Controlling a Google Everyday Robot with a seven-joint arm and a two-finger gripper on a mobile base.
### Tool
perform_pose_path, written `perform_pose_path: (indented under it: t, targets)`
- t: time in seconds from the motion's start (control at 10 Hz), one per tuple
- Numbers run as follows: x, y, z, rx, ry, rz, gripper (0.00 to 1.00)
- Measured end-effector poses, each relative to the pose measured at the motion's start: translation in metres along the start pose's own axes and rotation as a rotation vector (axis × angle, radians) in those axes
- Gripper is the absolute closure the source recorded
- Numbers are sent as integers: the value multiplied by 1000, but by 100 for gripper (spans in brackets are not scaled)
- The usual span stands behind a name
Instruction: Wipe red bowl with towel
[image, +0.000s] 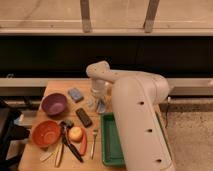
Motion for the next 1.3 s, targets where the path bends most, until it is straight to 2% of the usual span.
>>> perform_pose_path:
  t: [0.1,0.2,0.3,0.5,0.6,0.8,0.9,1.1,1.2,1.3]
  targets:
    - [1,1,-8,7,-14,-4,85]
    - [4,-1,-19,32,-27,-6,95]
    - [4,-1,-29,38,-45,-5,99]
    - [8,-4,-66,65,-92,-16,100]
    - [10,2,-86,81,-105,-45,100]
    - [16,29,-122,108,-126,-145,100]
    - [20,46,-132,113,-132,-190,100]
    - [33,94,-140,115,-142,-292,100]
    - [38,117,-142,101,-143,-336,100]
    - [42,128,-142,91,-142,-356,100]
